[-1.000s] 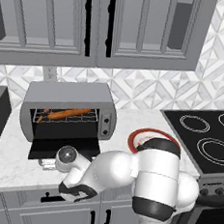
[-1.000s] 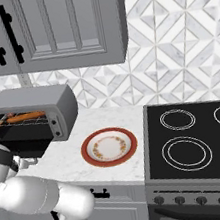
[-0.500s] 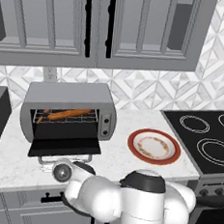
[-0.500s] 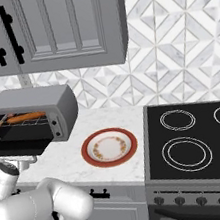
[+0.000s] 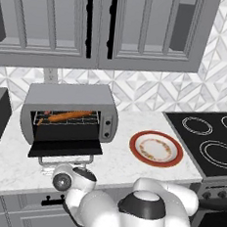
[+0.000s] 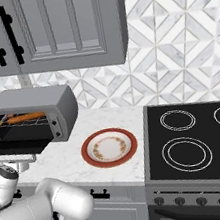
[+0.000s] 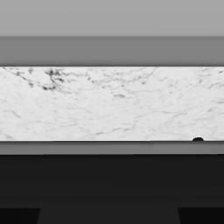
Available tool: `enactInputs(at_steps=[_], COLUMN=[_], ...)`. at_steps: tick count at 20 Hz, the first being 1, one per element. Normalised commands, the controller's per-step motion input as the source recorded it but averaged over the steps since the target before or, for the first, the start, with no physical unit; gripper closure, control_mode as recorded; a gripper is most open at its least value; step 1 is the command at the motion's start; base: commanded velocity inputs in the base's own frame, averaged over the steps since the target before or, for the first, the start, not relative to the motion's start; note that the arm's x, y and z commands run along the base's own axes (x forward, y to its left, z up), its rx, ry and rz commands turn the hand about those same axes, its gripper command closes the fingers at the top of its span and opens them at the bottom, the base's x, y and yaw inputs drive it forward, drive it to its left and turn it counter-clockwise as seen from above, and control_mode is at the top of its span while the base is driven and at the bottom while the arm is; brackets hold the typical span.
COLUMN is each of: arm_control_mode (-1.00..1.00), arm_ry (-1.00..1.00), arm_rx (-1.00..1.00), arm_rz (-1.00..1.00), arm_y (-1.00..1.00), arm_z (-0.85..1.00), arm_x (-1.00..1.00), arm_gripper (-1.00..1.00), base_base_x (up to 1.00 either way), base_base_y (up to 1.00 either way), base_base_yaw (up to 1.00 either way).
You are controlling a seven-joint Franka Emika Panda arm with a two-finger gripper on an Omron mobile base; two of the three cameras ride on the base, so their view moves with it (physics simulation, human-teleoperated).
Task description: Pick up the kebab skewer and baguette bread, and place them inside the toaster oven. Close the toaster oven door and start by setting the timer.
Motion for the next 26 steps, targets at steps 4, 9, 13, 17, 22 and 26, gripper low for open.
enactInputs(at_steps=[4,9,13,17,22,26], arm_control_mode=[-1.0,-1.0,-1.0,-1.0,-1.0,-1.0], arm_ry=[0.0,0.0,0.0,0.01,0.04,0.07], arm_rx=[0.06,0.06,0.06,0.05,0.05,0.04], arm_rz=[0.0,0.0,0.01,0.02,0.01,0.01], arm_y=[-0.02,-0.02,-0.05,0.0,0.0,0.0], arm_z=[0.7,0.7,0.7,0.75,0.91,0.86], arm_x=[0.45,0.53,0.57,0.54,0.48,0.5], arm_gripper=[-1.0,-1.0,-1.0,-1.0,-1.0,-1.0], base_base_x=[0.0,0.0,0.0,0.0,0.0,0.0], base_base_y=[0.0,0.0,0.0,0.0,0.0,0.0], base_base_yaw=[0.0,0.0,0.0,0.0,0.0,0.0])
